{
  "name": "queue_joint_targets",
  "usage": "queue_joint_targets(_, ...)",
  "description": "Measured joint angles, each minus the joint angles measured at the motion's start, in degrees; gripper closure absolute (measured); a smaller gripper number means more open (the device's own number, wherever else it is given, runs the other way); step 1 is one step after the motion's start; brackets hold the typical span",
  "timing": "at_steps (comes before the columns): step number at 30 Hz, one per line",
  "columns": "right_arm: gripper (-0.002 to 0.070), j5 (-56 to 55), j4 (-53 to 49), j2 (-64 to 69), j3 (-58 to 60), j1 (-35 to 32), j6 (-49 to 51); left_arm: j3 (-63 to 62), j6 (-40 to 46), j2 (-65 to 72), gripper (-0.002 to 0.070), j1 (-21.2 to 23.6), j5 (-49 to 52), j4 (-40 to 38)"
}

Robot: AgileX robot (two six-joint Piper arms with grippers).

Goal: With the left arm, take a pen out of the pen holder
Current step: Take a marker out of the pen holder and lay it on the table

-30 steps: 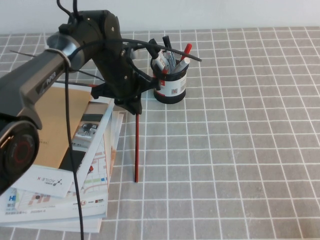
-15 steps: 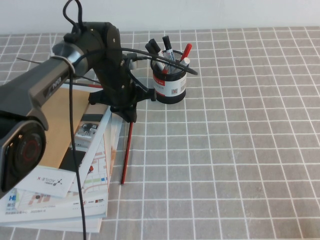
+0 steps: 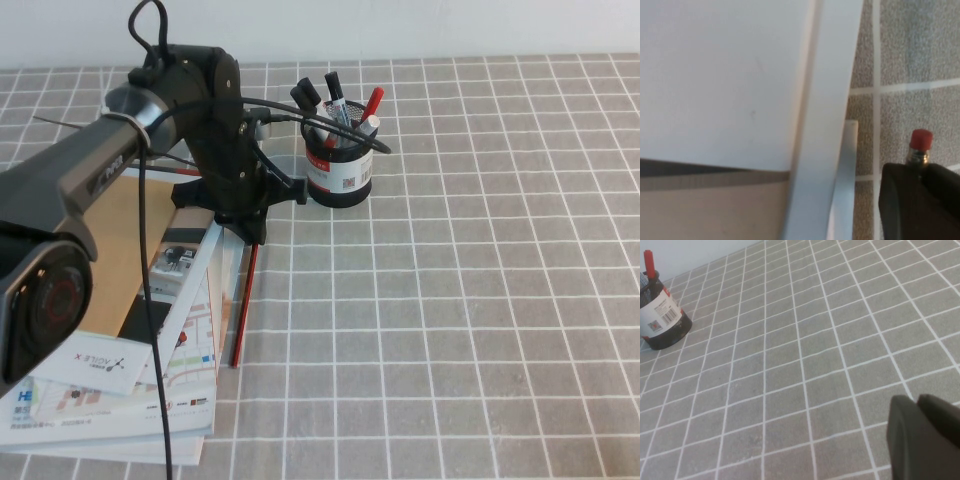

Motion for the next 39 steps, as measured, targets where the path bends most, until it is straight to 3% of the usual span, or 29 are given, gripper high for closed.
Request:
queue_joint_targets(10, 0.0689, 0.00, 0.00, 0.00, 0.00, 0.00, 0.00, 0.00, -1.27, 0.54, 0.0631, 0.00, 0.00, -0.26)
queue_joint_targets(18, 0.0689, 0.00, 0.00, 0.00, 0.00, 0.00, 0.00, -0.13, -1.52, 1.45, 0.0441, 0.00, -0.13, -2.06)
queue_joint_targets(24, 0.0689, 0.00, 0.00, 0.00, 0.00, 0.00, 0.00, -0.13, -0.87, 1.30, 0.0407, 0.00, -0.13, -2.32)
queue_joint_targets(34, 0.0689, 0.00, 0.00, 0.00, 0.00, 0.00, 0.00, -0.13, 1.21, -6.57, 0.0417, 0.00, -0.03, -1.98)
queue_joint_targets(36, 0.0689, 0.00, 0.00, 0.00, 0.00, 0.00, 0.00, -0.13, 2.95, -8.75, 0.0457, 0.00, -0.03, -1.98)
queue_joint_targets(39, 0.0689, 0.00, 0.32, 0.00, 0.00, 0.00, 0.00, -0.13, 6.75, -12.77, 0.0575, 0.00, 0.20, -1.98)
